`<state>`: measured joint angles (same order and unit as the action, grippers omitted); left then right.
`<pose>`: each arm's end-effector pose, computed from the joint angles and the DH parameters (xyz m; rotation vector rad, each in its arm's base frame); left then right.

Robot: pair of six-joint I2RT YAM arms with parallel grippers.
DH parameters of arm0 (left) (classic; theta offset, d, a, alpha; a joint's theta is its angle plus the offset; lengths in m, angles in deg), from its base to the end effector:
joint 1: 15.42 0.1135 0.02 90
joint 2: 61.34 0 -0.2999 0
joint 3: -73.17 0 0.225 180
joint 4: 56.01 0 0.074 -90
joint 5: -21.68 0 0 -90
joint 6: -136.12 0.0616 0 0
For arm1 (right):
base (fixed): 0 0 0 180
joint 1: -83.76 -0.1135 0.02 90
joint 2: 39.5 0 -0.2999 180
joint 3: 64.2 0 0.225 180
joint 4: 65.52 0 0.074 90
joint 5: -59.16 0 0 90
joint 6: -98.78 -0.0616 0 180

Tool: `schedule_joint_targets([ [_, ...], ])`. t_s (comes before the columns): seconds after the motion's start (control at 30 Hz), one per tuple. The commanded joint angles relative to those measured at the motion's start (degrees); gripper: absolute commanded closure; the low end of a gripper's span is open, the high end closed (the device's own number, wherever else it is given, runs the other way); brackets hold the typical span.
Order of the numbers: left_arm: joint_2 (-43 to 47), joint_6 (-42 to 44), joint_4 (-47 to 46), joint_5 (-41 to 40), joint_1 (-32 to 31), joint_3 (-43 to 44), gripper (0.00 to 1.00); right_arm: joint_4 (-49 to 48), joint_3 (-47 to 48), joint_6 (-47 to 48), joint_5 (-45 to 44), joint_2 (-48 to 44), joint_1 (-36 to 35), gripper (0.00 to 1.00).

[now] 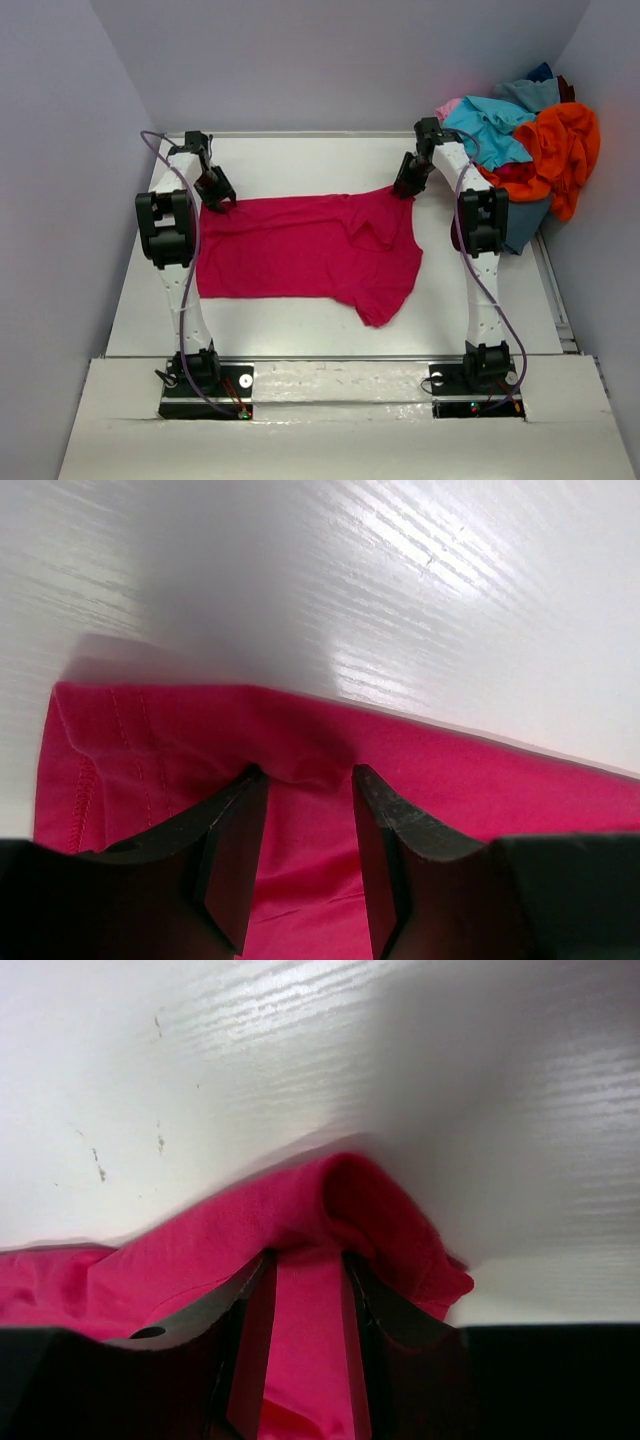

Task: Fold and stack the t-shirts
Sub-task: Fold the tshirt

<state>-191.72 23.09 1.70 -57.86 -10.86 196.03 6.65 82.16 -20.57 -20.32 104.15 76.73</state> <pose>0.4931 0.0281 0.1903 -0.5964 2.6585 -0.3421 0.5281 0.0765 0.1759 0.5014 2.7857 0.4076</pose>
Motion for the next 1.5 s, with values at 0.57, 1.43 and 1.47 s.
schedule_joint_targets([
  [0.57, -10.85, 4.04, -0.66, 5.71, 0.89, 17.93, 0.46, -7.13, 13.78, 1.57, 3.19, 7.25, 3.86, 0.60],
  [1.43, 6.20, 5.27, 1.44, -6.40, -3.33, 14.34, 0.43, -1.34, -13.63, 3.59, 4.68, -21.30, -1.76, 0.58],
  [1.47, 6.20, 5.01, 1.97, -7.46, -3.33, 13.73, 0.43, -1.51, -15.56, 3.68, 4.59, -22.18, -1.76, 0.58],
])
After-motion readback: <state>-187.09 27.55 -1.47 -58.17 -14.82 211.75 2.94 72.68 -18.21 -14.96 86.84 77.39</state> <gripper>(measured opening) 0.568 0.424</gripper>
